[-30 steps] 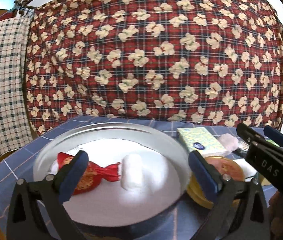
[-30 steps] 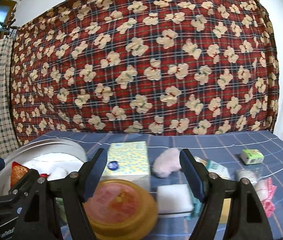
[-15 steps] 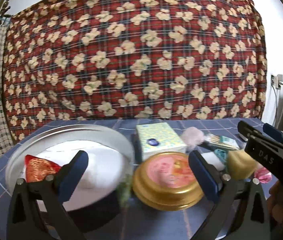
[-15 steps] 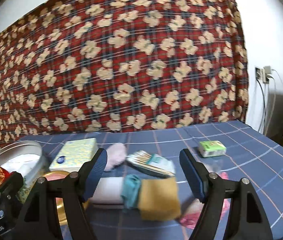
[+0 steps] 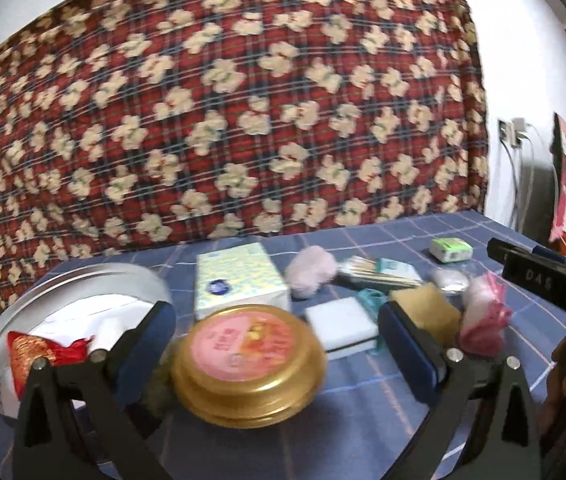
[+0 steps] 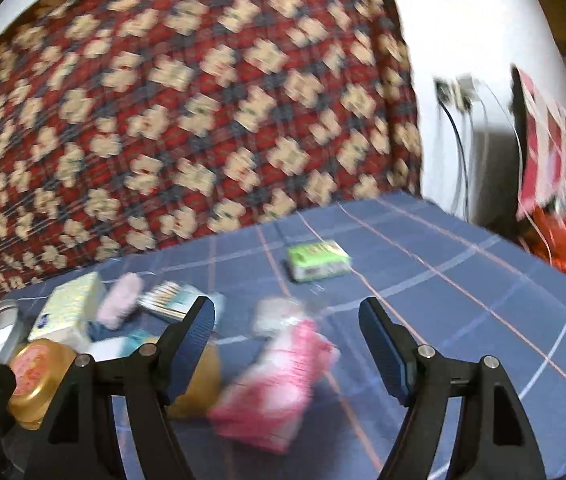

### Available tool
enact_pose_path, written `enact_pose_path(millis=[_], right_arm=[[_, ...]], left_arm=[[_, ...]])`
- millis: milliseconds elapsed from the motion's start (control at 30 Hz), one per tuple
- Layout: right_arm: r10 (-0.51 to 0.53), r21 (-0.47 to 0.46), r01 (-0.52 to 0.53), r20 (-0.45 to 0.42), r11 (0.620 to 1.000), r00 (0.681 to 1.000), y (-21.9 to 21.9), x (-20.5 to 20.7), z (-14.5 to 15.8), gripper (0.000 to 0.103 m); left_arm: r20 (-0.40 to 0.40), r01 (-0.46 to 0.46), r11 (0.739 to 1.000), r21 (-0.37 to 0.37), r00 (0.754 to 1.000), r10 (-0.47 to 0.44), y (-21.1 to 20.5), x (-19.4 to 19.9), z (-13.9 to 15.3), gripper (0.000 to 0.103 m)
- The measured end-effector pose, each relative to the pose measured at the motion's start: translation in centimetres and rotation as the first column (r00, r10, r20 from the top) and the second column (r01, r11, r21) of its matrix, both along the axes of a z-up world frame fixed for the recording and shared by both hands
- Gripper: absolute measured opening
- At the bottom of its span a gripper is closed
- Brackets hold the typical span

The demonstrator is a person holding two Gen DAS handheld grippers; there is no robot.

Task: Organize soft objects
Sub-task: 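Grasp the pink-trimmed white cloth with the right tool while the left tool approaches the yellow sponge, then grasp the yellow sponge with the left tool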

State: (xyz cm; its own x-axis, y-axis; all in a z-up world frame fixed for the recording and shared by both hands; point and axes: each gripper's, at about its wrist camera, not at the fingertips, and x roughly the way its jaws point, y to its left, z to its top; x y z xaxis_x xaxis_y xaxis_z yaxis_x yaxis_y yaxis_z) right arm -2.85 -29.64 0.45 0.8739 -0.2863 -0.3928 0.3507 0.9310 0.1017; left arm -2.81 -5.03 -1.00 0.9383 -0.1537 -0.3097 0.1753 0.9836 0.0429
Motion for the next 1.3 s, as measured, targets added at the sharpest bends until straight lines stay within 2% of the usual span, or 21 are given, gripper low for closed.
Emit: enact_pose_path(millis=[133,267,367,467,600,633,667,800,867,933,1067,1133,1300], right_arm=[[-0.007,0.099,0.017,-0.106,0.995,0.994,-2.7,0.9,-1.1,0.077],[0.045,0.194,-0.009,-0.181,0.981,0.982,-3.6,2.1,-2.5,0.077],[0.107,0.246,-0.050,-0.226,0.968,0.968,-3.3,3.3,-3.5,0.077],[0.155,0.282,-0.072,-0.285,0.957,0.946,-2.8,4.9,-4.6,0.077],[0.172,0.259,-0.093,-0.302,0.961,0.938,-2.3,5.5,-4.6,0.076],[0.172,0.252,-0.093,-0.308,0.963,0.936,-2.3,5.6,-4.6,0.072],[0.175,0.245,-0.099,-0.313,0.964,0.934,-2.4,5.6,-4.7,0.058],[0.207,0.251,-0.130,-0.313,0.959,0.927,-2.9,5.4,-4.6,0.047],[0.210,0.253,-0.135,-0.298,0.958,0.931,-3.2,4.9,-4.4,0.043],[0.176,0.237,-0.116,-0.250,0.965,0.952,-3.7,4.1,-3.5,0.043],[0.068,0.114,-0.057,-0.094,0.992,0.993,-4.2,1.7,-0.9,0.043],[0.010,0.057,-0.008,-0.027,0.998,1.000,-4.4,0.6,0.0,0.043],[-0.035,0.054,0.032,0.060,0.998,0.998,-4.9,-0.6,1.0,0.043]], left_arm=[[-0.041,0.067,0.997,0.023,0.997,-0.066,-2.2,0.6,-0.1,0.103],[-0.104,0.112,0.993,0.043,0.989,-0.107,-4.1,1.2,-0.6,0.103],[-0.107,0.143,0.987,0.068,0.985,-0.136,-5.3,0.9,-0.7,0.103],[-0.108,0.157,0.983,0.094,0.983,-0.147,-6.0,0.7,-0.8,0.103],[-0.134,0.165,0.982,0.090,0.979,-0.152,-6.2,1.1,-0.9,0.103],[-0.140,0.166,0.982,0.085,0.978,-0.153,-6.1,1.2,-0.9,0.103],[-0.150,0.166,0.983,0.079,0.977,-0.153,-6.2,1.4,-0.9,0.103],[-0.179,0.169,0.983,0.069,0.972,-0.155,-6.6,1.8,-1.2,0.103],[-0.187,0.178,0.982,0.069,0.969,-0.163,-6.9,1.8,-1.3,0.103],[-0.191,0.188,0.980,0.068,0.966,-0.172,-7.3,1.8,-1.4,0.103],[-0.214,0.216,0.975,0.046,0.956,-0.202,-8.3,2.3,-1.5,0.103],[-0.233,0.232,0.973,0.013,0.947,-0.222,-8.8,2.8,-1.6,0.102],[-0.265,0.245,0.969,-0.024,0.933,-0.242,-10.6,4.4,-1.7,0.098]])
